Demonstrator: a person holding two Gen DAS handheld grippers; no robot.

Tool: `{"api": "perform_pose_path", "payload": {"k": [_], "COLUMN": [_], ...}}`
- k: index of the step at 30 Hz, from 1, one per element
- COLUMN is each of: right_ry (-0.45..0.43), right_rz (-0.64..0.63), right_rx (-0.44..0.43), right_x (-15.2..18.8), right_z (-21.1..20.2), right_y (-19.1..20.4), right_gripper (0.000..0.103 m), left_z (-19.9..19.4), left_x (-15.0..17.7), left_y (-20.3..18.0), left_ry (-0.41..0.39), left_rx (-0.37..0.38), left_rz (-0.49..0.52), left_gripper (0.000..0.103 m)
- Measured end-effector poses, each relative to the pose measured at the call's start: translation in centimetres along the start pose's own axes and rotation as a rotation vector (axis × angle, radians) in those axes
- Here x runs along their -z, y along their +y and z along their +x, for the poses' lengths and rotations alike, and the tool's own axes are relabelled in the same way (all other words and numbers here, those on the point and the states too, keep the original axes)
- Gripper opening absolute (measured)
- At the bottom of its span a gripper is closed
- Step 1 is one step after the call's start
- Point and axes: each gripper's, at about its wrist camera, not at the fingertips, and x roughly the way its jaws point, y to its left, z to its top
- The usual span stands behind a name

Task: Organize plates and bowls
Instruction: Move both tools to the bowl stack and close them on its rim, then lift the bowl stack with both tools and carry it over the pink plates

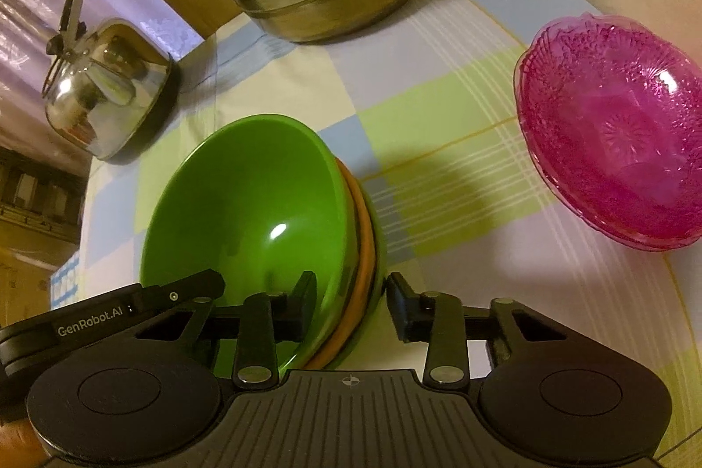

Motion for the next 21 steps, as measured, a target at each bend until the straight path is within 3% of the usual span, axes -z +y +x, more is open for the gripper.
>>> {"api": "perform_pose_path", "payload": {"k": [4,21], "right_ry": [-0.001,-0.001], "right_rz": [-0.008,-0.013], "right_rx": [0.009,0.043], "right_x": [0.0,1.0], "right_z": [0.1,-0.3], "right_y": [0.1,0.3], "right_gripper": [0.034,0.03], "left_z": [0.4,-0.3], "left_x": [-0.1,1.2], "left_y": [0.1,-0.7], "left_ry": [0.001,0.006], "left_rx": [-0.017,-0.059], "left_rz": [0.007,0.069], "left_gripper": [0.023,0.022]}}
